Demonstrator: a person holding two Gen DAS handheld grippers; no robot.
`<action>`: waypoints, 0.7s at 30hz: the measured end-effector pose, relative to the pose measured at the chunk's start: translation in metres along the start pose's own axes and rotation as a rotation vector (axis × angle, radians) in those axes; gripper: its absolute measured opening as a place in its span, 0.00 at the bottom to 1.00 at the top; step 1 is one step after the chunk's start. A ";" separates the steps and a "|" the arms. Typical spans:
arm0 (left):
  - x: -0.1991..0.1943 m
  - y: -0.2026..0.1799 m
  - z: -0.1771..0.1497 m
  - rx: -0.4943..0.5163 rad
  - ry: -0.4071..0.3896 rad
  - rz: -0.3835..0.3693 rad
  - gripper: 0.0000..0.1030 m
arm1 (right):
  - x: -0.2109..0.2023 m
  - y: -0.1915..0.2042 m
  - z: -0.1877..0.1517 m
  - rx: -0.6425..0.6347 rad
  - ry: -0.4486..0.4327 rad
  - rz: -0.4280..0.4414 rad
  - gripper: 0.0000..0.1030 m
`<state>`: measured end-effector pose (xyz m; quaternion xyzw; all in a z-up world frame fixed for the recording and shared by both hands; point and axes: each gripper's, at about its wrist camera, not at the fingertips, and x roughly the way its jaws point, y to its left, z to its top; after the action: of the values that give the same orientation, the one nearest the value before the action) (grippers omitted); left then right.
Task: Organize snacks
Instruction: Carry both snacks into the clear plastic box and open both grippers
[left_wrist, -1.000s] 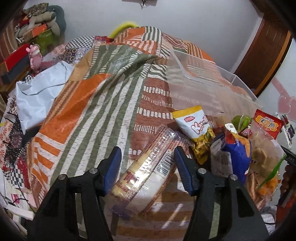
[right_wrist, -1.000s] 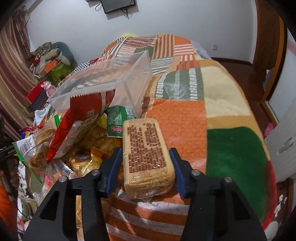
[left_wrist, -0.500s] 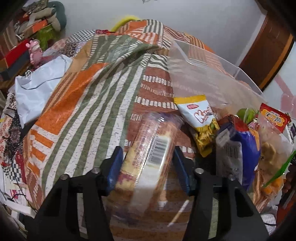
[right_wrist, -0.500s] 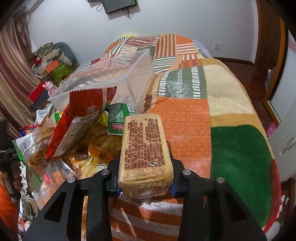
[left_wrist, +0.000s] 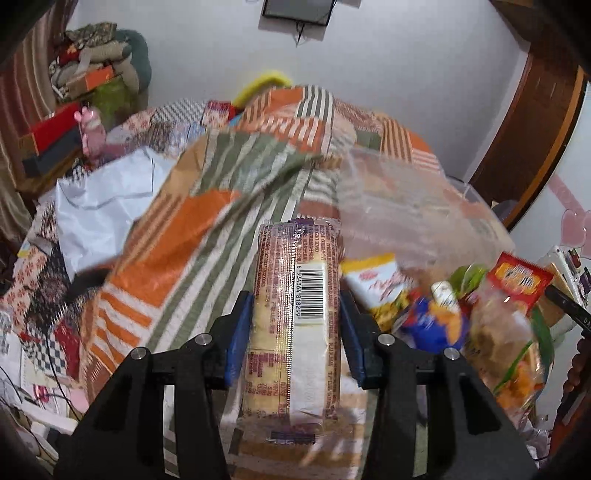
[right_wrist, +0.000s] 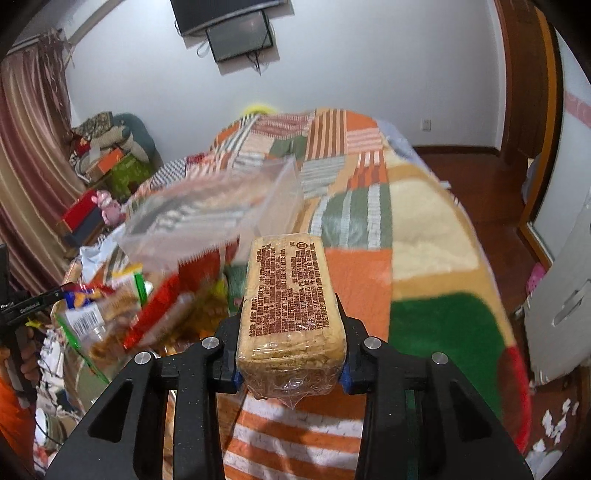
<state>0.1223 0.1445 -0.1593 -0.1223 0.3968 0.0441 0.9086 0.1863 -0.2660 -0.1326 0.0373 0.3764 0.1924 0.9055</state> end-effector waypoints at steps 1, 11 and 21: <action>-0.003 -0.003 0.005 0.006 -0.012 -0.004 0.44 | -0.002 0.000 0.005 0.000 -0.019 0.001 0.33; -0.019 -0.048 0.050 0.104 -0.117 -0.036 0.44 | -0.008 0.013 0.038 -0.049 -0.124 0.026 0.33; 0.000 -0.079 0.086 0.131 -0.120 -0.064 0.44 | 0.014 0.028 0.061 -0.075 -0.149 0.083 0.32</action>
<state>0.1972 0.0906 -0.0878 -0.0723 0.3394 -0.0039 0.9378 0.2290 -0.2304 -0.0919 0.0333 0.2988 0.2403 0.9230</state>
